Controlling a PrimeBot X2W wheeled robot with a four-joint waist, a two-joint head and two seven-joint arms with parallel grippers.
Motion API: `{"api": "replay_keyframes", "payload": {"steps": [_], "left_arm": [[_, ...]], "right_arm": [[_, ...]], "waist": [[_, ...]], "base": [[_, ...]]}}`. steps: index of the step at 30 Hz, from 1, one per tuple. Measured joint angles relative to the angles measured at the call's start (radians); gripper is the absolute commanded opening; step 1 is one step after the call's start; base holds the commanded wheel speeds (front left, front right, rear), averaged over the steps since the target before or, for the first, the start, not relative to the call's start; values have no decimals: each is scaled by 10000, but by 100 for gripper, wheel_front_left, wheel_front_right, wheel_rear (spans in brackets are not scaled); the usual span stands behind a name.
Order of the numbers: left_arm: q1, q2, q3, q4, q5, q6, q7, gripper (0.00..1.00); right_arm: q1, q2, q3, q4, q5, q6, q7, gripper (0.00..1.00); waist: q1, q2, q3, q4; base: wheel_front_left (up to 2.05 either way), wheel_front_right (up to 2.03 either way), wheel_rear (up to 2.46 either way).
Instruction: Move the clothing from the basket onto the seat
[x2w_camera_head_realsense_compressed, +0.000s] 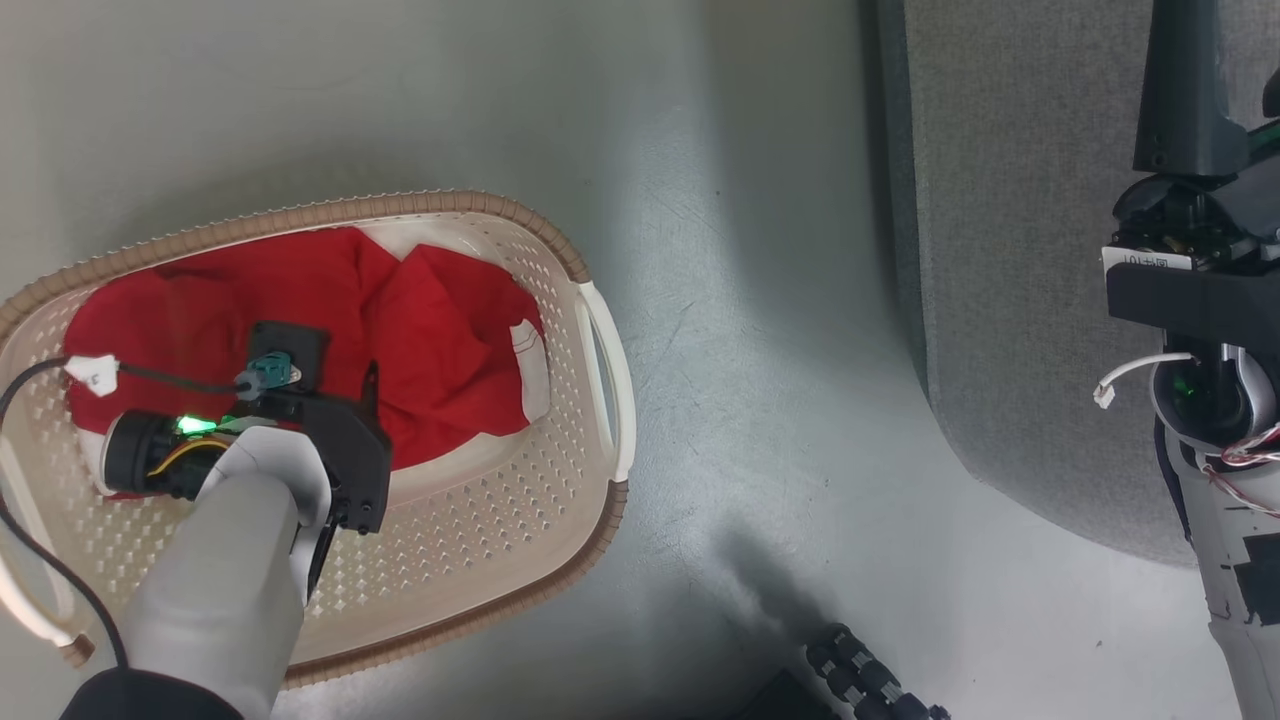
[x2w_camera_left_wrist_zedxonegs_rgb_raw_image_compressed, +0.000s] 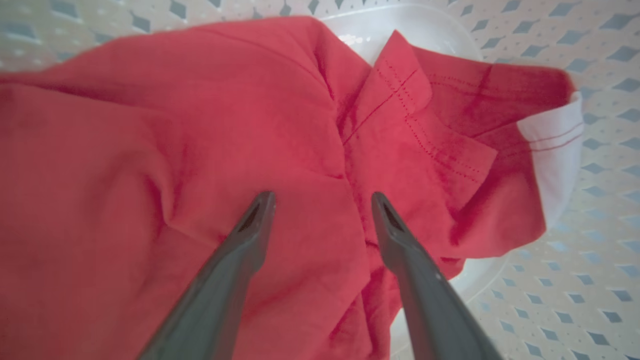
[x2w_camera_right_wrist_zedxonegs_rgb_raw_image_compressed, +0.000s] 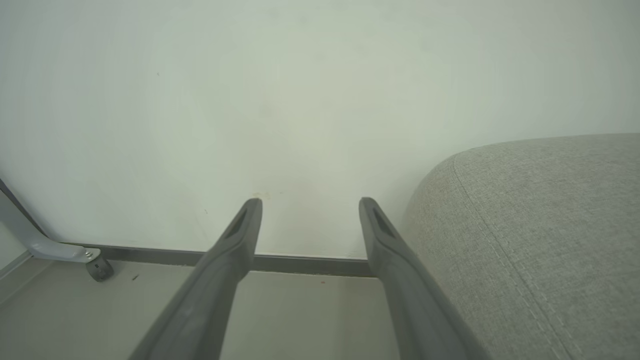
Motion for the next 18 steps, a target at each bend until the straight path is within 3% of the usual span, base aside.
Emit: {"api": "replay_keyframes", "payload": {"steps": [6, 18], "left_arm": [[-318, -50, -405, 531, 456, 309, 430, 100], [-476, -150, -1333, 1442, 1394, 499, 1498, 100]], "right_arm": [[-91, 2, 196, -73, -2, 0, 0, 100], [-91, -2, 226, -54, -2, 0, 0, 100]], "waist": [[0, 0, 53, -57], [0, 0, 70, -91]], "base": [[0, 0, 0], [0, 0, 0]]}}
